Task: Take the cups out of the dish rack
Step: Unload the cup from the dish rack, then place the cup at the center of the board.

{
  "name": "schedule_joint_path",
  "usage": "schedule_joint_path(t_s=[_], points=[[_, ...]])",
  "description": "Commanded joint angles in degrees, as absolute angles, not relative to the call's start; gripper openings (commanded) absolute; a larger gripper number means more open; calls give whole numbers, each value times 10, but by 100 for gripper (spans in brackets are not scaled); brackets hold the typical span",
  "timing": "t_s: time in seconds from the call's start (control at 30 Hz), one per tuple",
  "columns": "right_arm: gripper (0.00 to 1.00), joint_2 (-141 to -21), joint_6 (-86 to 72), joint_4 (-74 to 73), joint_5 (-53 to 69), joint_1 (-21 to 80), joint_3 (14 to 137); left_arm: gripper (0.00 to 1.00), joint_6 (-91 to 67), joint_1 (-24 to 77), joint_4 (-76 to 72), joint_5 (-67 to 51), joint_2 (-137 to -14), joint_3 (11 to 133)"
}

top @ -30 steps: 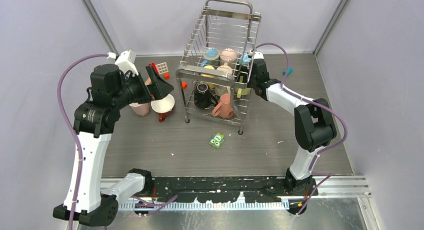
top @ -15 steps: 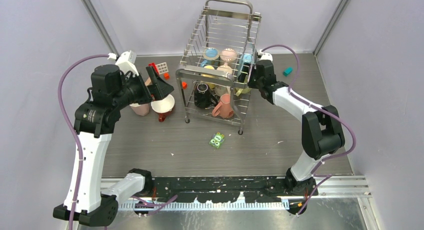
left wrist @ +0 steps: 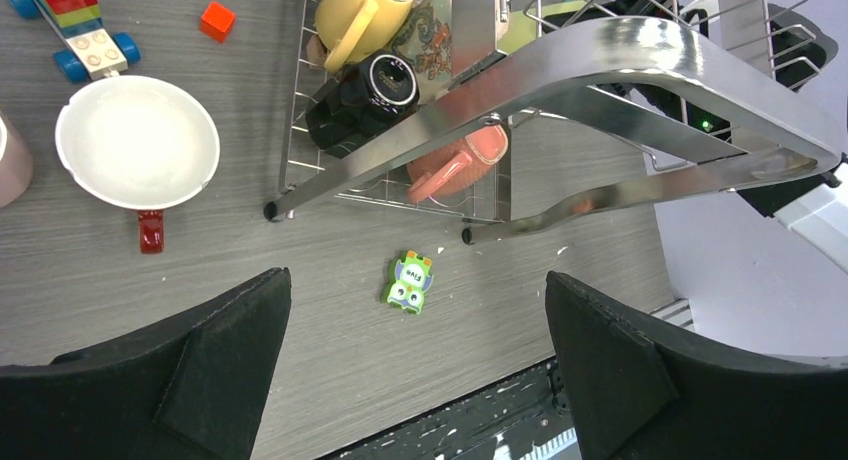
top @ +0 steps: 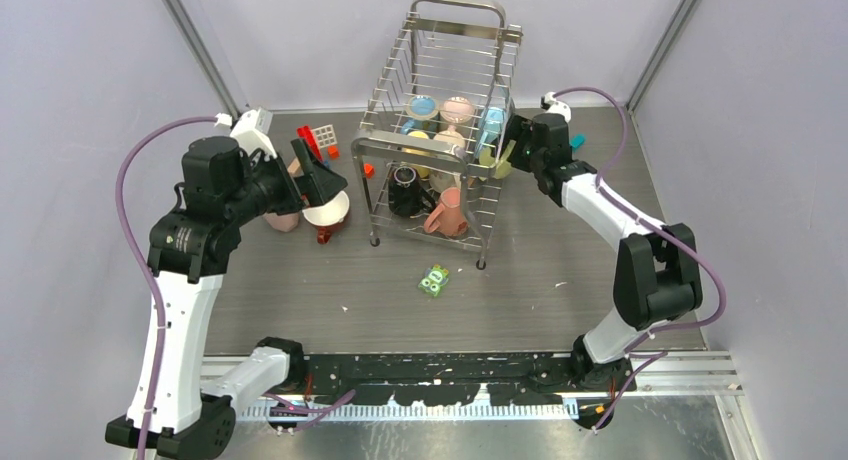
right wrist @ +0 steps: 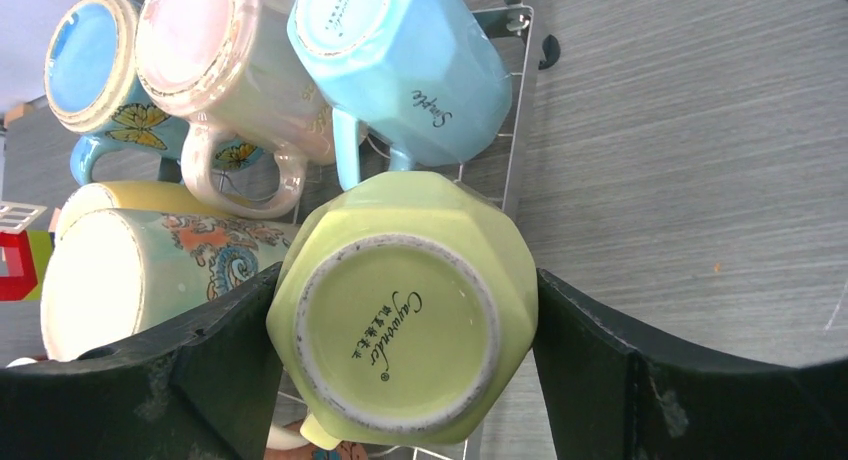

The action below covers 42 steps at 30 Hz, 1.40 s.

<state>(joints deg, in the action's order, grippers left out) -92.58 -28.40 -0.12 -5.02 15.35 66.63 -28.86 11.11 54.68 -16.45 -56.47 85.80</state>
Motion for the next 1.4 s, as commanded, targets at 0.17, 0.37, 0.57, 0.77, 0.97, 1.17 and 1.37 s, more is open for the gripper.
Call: schedule_joint_path(t_s=[0.17, 0.37, 0.57, 0.77, 0.97, 1.17, 1.37], points=[[19, -842, -345, -71, -86, 141, 729, 100, -317, 109, 543, -168, -520, 817], [19, -788, -378, -160, -114, 134, 720, 100, -355, 109, 546, -185, -474, 757], [17, -708, -397, -255, -121, 133, 688, 100, -389, 119, 561, -220, -426, 685], [16, -629, -420, -356, -83, 133, 663, 100, -441, 152, 547, -253, -370, 609], [16, -543, -454, -438, 9, 134, 635, 100, -491, 175, 515, -292, -319, 536], [16, -471, -506, -443, 106, 144, 577, 100, -550, 192, 465, -318, -272, 464], [16, -425, -522, -440, 145, 157, 532, 100, -590, 268, 389, -247, -285, 416]])
